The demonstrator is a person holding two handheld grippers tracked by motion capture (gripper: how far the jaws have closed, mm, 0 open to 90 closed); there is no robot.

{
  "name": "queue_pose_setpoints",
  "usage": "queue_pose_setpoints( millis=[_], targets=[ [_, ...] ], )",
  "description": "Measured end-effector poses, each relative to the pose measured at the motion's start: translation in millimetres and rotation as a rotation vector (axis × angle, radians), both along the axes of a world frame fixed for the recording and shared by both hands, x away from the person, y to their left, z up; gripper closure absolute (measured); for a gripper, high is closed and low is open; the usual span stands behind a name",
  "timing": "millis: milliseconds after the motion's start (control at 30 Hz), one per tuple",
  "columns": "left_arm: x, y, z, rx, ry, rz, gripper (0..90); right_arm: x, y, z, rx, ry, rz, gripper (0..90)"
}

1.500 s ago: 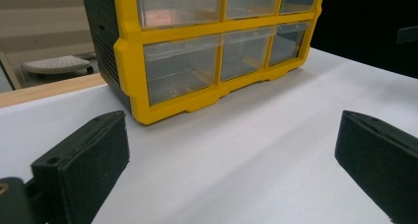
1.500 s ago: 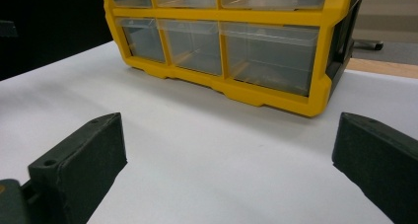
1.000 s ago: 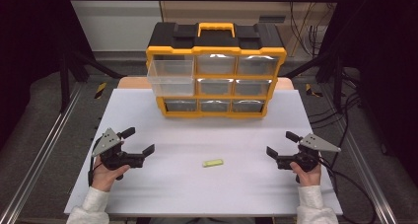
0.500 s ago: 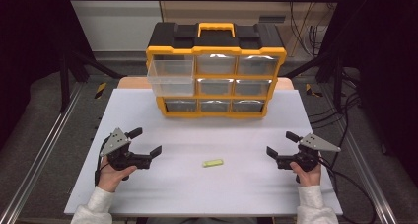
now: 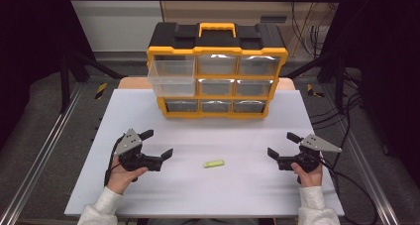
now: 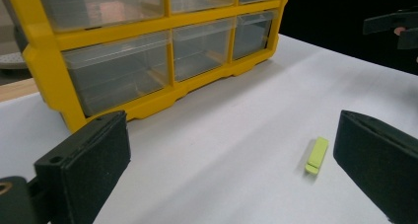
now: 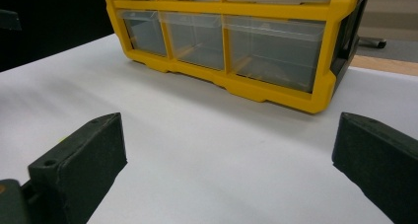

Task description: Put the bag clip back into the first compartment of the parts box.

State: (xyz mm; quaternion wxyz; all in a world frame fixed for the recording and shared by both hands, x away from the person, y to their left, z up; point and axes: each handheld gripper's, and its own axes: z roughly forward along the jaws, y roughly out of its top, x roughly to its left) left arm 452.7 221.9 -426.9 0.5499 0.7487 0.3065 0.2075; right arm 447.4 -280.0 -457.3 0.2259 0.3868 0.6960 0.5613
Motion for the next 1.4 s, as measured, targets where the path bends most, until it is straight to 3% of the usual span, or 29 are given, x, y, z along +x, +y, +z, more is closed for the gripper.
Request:
queue_pose_setpoints(
  millis=[533, 900, 1400],
  targets=[
    [5.8, -25.0, 8.7, 0.022, 0.028, -0.033, 0.8, -0.2, 0.8, -0.5, -0.005, 0.003, -0.002, 0.3],
    [10.2, -54.1, 14.6, 0.047, 0.033, -0.085, 0.7, -0.3, 0.9, -0.5, -0.005, 0.002, -0.001, 0.3],
    [18.8, -88.4, 9.7, 0.092, 0.068, -0.134, 0.6, 0.1, 1.7, -1.4, -0.016, 0.002, 0.000, 0.4]
  ],
)
